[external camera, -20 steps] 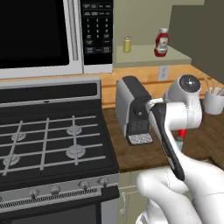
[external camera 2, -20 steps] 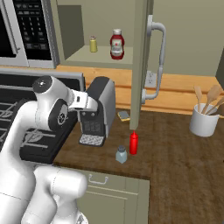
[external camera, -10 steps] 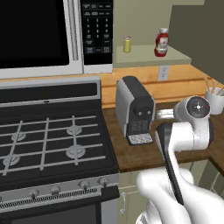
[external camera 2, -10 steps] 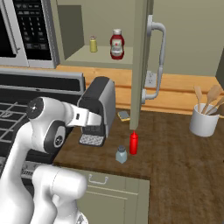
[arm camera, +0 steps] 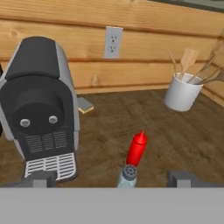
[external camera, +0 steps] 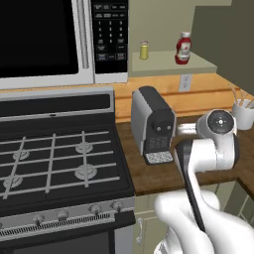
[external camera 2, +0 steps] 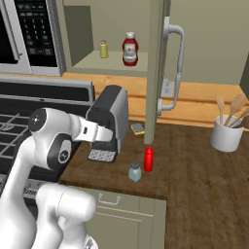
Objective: Put the shaker and condiment bottle from the counter next to their counterparts in the cabinet.
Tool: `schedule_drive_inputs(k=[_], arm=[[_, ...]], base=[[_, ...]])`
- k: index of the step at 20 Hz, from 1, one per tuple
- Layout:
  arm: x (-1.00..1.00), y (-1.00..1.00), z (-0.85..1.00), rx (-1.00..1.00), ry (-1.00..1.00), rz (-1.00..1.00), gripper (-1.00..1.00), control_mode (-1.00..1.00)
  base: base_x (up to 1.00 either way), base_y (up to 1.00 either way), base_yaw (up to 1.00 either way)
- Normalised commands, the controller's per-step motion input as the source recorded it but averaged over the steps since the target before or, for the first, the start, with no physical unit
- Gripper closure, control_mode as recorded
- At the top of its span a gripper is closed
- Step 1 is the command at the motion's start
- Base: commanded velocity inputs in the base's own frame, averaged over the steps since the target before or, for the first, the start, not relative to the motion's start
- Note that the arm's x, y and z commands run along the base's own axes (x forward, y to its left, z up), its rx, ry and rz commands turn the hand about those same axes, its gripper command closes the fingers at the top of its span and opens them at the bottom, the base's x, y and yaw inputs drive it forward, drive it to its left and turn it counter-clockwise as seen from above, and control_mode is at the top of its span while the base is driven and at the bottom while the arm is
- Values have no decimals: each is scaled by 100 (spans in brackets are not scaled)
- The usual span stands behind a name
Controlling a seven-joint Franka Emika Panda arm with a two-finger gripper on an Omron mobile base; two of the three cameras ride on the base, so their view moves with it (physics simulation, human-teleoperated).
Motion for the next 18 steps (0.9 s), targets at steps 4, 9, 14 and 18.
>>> schedule_drive_inputs(k=[4, 9, 14, 18], arm=[[4, 0, -64, -2, -16, -27, -100, -100], [15, -1, -65, 0, -5, -37, -100, -100], [17, 0, -82, -3, -8, -29, -100, -100], [15, 0, -75, -3, -15, -15, -100, -100]], base=[[0, 0, 0], [0, 0, 0], [0, 0, 0], [0, 0, 0]])
